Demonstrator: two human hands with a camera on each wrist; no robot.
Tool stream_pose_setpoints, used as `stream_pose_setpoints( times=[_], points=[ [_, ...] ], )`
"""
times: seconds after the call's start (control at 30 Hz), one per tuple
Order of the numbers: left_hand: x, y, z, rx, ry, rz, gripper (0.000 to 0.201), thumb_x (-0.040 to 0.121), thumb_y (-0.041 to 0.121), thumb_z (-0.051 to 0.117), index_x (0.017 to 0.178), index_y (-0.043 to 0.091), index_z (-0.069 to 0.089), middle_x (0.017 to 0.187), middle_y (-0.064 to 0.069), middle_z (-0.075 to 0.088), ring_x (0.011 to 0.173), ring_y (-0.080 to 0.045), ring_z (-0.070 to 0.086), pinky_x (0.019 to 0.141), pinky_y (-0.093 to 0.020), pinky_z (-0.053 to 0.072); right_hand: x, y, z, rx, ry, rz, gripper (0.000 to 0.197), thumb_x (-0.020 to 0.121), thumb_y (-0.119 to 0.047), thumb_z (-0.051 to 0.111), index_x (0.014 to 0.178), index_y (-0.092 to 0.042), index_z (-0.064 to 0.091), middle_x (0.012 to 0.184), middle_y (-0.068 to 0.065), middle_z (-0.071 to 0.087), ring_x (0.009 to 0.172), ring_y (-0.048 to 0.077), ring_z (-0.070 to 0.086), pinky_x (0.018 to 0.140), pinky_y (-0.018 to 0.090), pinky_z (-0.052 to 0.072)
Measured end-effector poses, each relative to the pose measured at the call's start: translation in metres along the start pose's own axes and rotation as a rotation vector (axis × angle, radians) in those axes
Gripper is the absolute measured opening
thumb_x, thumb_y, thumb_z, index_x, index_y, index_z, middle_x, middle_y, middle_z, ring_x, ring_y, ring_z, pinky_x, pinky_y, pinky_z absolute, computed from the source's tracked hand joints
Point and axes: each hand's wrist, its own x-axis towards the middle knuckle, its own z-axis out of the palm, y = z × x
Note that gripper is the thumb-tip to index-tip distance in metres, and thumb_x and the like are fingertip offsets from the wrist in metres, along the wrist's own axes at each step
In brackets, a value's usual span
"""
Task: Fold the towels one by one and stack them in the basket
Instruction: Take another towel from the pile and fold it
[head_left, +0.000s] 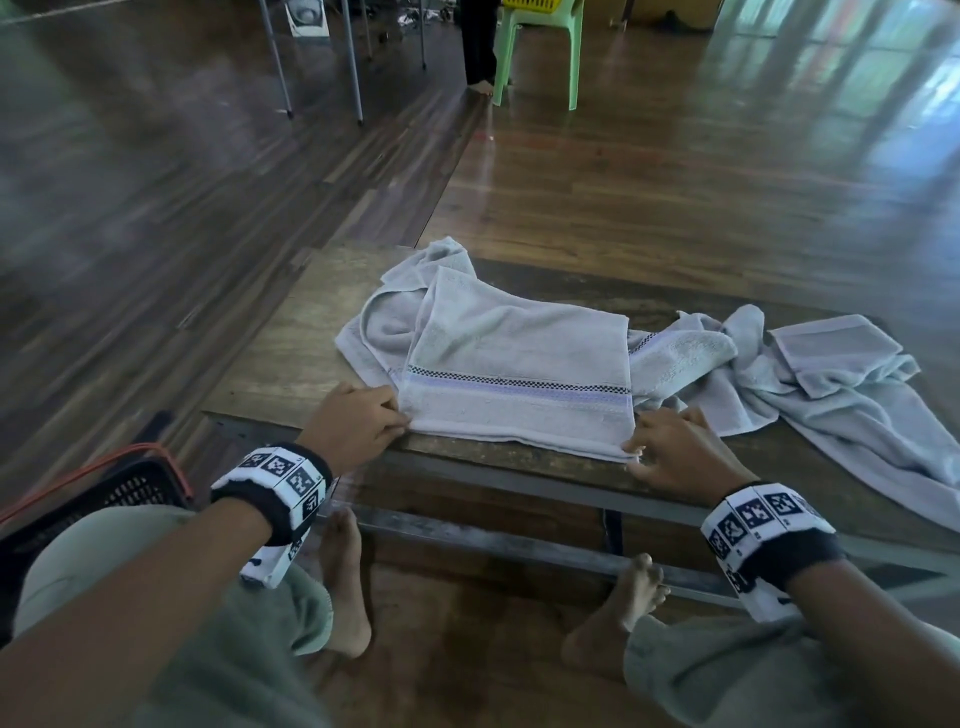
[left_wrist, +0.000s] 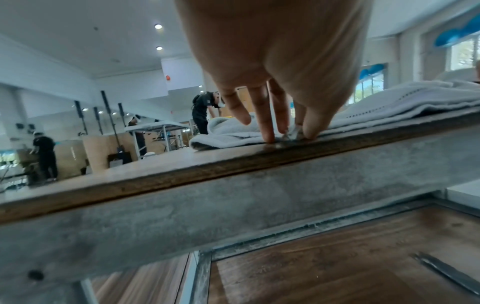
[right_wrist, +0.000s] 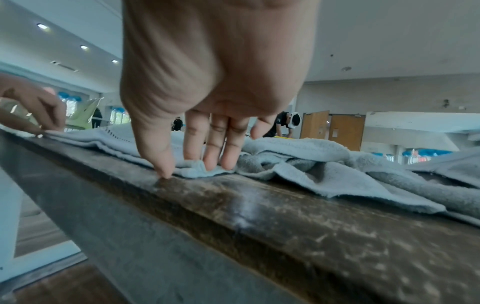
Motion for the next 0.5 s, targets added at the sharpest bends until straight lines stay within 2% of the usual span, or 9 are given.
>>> stream_pose_setpoints(
  times=[0.13, 0.23, 0.3, 0.43, 0.5],
  points=[
    [0.007, 0.003, -0.004, 0.118, -0.038, 0.074, 0.023, 0.066, 0.012, 0.074, 0.086, 0.024, 0.074, 0.079, 0.007, 0.061, 0.065, -0.013, 0.060, 0.064, -0.029, 0.043, 0.002, 0.000, -0.007, -0.096, -0.076, -0.043, 0.031, 0.083, -0.045, 0.061, 0.108, -0.028, 0.066, 0.110, -0.012, 0.060, 0.108, 0.008, 0.050, 0.095, 0.031, 0.027],
    [0.014, 0.006, -0.009, 0.214, -0.096, 0.113, 0.024, 0.057, 0.009, 0.076, 0.076, 0.023, 0.072, 0.072, 0.006, 0.062, 0.062, -0.014, 0.062, 0.059, -0.028, 0.043, 0.007, 0.001, -0.006, -0.130, -0.087, -0.074, 0.027, 0.083, -0.041, 0.063, 0.105, -0.026, 0.067, 0.110, -0.010, 0.063, 0.110, 0.010, 0.052, 0.096, 0.032, 0.028],
    [0.018, 0.009, -0.012, 0.210, -0.137, 0.080, 0.018, 0.062, 0.012, 0.072, 0.077, 0.023, 0.072, 0.074, 0.005, 0.065, 0.064, -0.015, 0.063, 0.064, -0.030, 0.041, 0.009, 0.002, -0.004, -0.130, -0.078, -0.077, 0.023, 0.081, -0.037, 0.066, 0.099, -0.024, 0.069, 0.105, -0.009, 0.065, 0.108, 0.013, 0.054, 0.095, 0.033, 0.031],
    [0.023, 0.010, -0.012, 0.121, -0.176, -0.110, 0.021, 0.081, 0.027, 0.054, 0.096, 0.023, 0.068, 0.094, 0.005, 0.064, 0.090, -0.014, 0.058, 0.082, -0.033, 0.034, 0.010, 0.002, -0.002, -0.102, -0.037, -0.077, 0.015, 0.078, -0.032, 0.066, 0.090, -0.023, 0.071, 0.094, -0.008, 0.067, 0.095, 0.012, 0.058, 0.088, 0.029, 0.033],
    [0.024, 0.010, -0.008, 0.130, -0.170, -0.121, 0.021, 0.082, 0.028, 0.054, 0.098, 0.022, 0.067, 0.095, 0.005, 0.062, 0.093, -0.015, 0.057, 0.084, -0.034, 0.034, 0.009, 0.002, 0.000, -0.029, -0.006, -0.027, 0.012, 0.078, -0.027, 0.062, 0.085, -0.022, 0.070, 0.088, -0.008, 0.068, 0.088, 0.013, 0.060, 0.083, 0.025, 0.036]
  ],
)
